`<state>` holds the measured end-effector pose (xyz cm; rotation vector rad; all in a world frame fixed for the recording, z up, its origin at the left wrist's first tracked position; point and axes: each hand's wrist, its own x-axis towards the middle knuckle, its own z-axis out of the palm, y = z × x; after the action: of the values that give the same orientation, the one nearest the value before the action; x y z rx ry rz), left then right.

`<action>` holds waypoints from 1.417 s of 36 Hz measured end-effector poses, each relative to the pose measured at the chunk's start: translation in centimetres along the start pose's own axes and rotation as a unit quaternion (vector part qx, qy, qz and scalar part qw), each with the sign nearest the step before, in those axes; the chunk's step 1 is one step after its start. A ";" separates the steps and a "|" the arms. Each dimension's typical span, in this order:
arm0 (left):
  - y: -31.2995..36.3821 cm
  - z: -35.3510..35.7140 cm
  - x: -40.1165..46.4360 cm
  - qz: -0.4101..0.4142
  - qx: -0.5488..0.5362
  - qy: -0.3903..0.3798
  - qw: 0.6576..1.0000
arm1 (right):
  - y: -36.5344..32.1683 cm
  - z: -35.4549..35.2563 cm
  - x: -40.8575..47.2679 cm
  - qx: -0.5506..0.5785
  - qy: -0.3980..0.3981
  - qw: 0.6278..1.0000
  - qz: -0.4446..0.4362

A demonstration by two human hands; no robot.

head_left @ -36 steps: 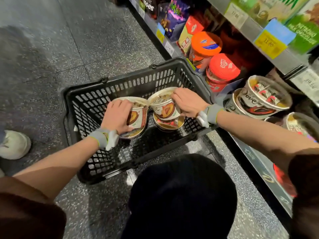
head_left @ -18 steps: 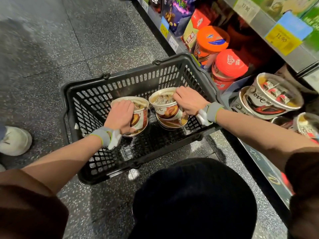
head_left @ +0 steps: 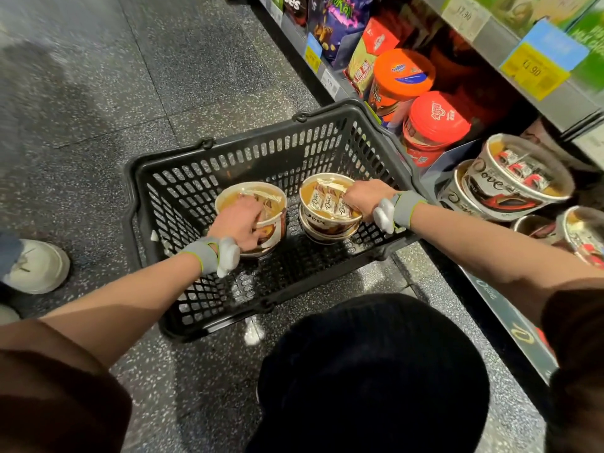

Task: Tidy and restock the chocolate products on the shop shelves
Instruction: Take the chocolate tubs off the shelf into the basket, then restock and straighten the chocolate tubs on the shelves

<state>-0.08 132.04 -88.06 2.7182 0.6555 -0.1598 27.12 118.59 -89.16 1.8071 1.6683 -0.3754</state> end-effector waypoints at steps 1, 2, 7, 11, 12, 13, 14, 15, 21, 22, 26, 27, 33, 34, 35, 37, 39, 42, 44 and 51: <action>0.0 0.2 -0.1 0.000 -0.011 -0.014 1.000 | 0.2 0.3 0.4 -0.002 -0.012 1.000 0.000; -0.1 0.3 -0.4 0.001 -0.014 -0.029 0.999 | 0.3 0.6 0.8 0.000 -0.023 1.000 0.000; 0.2 1.3 -0.7 0.030 0.005 -0.052 0.998 | 0.9 2.1 1.8 0.022 -0.063 0.998 0.017; 0.0 1.2 0.1 0.010 0.009 -0.080 0.997 | 0.3 0.2 0.3 0.112 -0.075 0.990 0.033; -0.1 1.1 0.3 0.000 0.007 -0.089 0.996 | 0.3 -0.3 -0.1 0.132 -0.091 0.987 0.034; -0.2 0.9 0.5 -0.011 0.005 -0.100 0.995 | 0.3 -0.7 -0.3 0.145 -0.106 0.983 0.029; -0.2 0.8 0.7 -0.019 0.004 -0.109 0.994 | 0.5 -0.8 -0.6 0.153 -0.106 0.982 0.025; -0.2 0.6 0.7 -0.031 0.002 -0.119 0.992 | 0.4 -1.1 -1.3 0.165 -0.095 0.981 0.028; 0.6 -1.3 0.0 -0.082 -0.042 -0.115 0.989 | -0.2 -2.5 -5.2 0.234 0.044 0.967 0.095; 1.1 -1.9 -0.1 -0.088 -0.044 -0.094 0.991 | -0.3 -2.8 -6.2 0.244 0.082 0.961 0.102; 3.3 -4.4 1.0 -0.104 -0.077 0.000 0.992 | 0.1 -3.6 -10.4 0.281 0.223 0.924 0.136; 4.4 -5.3 1.4 -0.089 -0.087 0.010 0.992 | 0.4 -3.5 -11.8 0.293 0.238 0.913 0.153; 13.4 -10.0 3.7 0.021 -0.114 0.053 0.992 | 1.9 -2.8 -20.1 0.395 0.320 0.818 0.269; 15.1 -10.8 4.2 0.033 -0.115 0.063 0.991 | 2.1 -2.5 -21.9 0.403 0.335 0.799 0.294; 15.4 -11.1 4.2 0.022 -0.125 0.071 0.989 | 1.8 -2.6 -22.1 0.414 0.341 0.791 0.296; 18.2 -12.1 4.8 0.046 -0.135 0.093 0.985 | 1.8 -2.0 -24.9 0.424 0.361 0.767 0.318; 21.4 -13.2 5.1 0.093 -0.123 0.100 0.983 | 2.1 -1.1 -27.5 0.426 0.379 0.746 0.345; 25.1 -14.4 6.0 0.151 -0.105 0.105 0.977 | 2.3 0.1 -30.8 0.421 0.384 0.729 0.378; 27.7 -14.8 6.5 0.186 -0.102 0.102 0.972 | 2.4 0.7 -33.6 0.421 0.390 0.718 0.395; 33.4 -15.7 6.6 0.254 -0.117 0.125 0.952 | 2.6 3.3 -40.4 0.421 0.424 0.652 0.467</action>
<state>21.62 112.37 -64.58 2.5915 0.0116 0.3680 24.16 85.00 -66.54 3.6428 0.6554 0.3134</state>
